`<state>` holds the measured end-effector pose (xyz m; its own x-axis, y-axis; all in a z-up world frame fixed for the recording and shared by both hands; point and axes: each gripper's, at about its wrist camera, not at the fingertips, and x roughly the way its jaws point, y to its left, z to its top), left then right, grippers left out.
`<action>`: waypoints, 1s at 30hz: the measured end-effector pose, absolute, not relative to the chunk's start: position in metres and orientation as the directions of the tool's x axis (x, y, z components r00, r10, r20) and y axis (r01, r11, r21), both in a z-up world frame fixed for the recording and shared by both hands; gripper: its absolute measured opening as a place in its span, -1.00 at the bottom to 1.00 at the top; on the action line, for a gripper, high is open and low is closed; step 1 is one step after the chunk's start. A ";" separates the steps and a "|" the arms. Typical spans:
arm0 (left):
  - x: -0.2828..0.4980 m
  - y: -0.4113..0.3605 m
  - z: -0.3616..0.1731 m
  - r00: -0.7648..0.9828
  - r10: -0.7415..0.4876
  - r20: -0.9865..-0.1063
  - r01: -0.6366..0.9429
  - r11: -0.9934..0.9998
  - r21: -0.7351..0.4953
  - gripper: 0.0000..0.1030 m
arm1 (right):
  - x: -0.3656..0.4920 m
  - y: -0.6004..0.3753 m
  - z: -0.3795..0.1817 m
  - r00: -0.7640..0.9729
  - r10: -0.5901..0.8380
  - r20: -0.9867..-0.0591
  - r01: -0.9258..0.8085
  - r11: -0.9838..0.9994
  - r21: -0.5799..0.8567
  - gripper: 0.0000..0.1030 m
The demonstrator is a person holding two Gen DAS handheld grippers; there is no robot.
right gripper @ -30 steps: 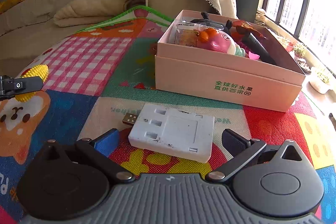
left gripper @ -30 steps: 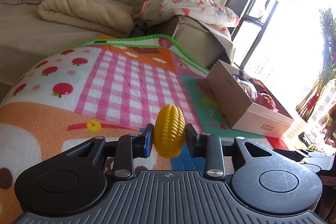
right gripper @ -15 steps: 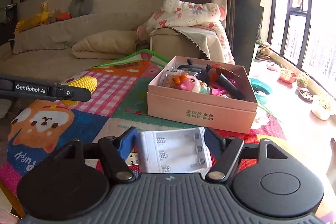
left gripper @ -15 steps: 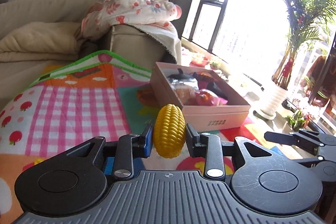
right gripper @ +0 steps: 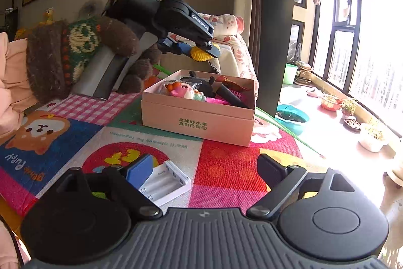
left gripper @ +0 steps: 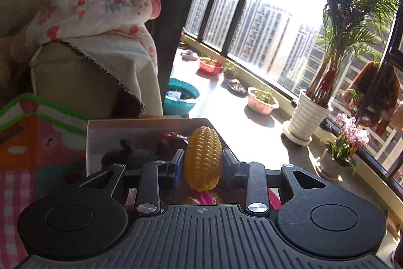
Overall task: Organize objects
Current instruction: 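Release the corn toy into the box with the left tool while the right tool lifts the battery holder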
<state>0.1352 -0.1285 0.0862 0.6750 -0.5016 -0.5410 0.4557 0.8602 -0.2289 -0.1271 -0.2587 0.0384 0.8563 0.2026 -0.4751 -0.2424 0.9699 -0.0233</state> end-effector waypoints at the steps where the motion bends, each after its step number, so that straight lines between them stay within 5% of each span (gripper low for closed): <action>1: 0.138 -0.133 0.082 0.681 -0.475 -0.557 0.448 0.872 -0.196 -0.32 | -0.127 -0.258 0.037 0.845 0.225 -0.484 -0.261 0.965 -0.008 0.97; 12: 0.086 -0.048 0.085 0.721 -0.509 -0.469 0.405 0.860 -0.311 -0.32 | -0.104 -0.226 0.015 0.764 0.298 -0.573 -0.395 0.917 -0.050 1.00; 21: 0.006 0.002 0.055 0.693 -0.528 -0.491 0.415 0.849 -0.327 -0.32 | -0.068 -0.216 0.001 0.662 0.320 -0.677 -0.477 0.877 -0.051 1.00; 23: 0.000 0.007 0.048 0.689 -0.521 -0.505 0.410 0.853 -0.322 -0.32 | -0.065 -0.215 0.004 0.631 0.346 -0.694 -0.490 0.871 -0.011 0.72; 30: -0.001 0.021 0.030 0.683 -0.505 -0.528 0.368 0.862 -0.349 -0.32 | -0.067 -0.207 0.037 0.716 0.264 -0.647 -0.443 0.888 -0.128 0.73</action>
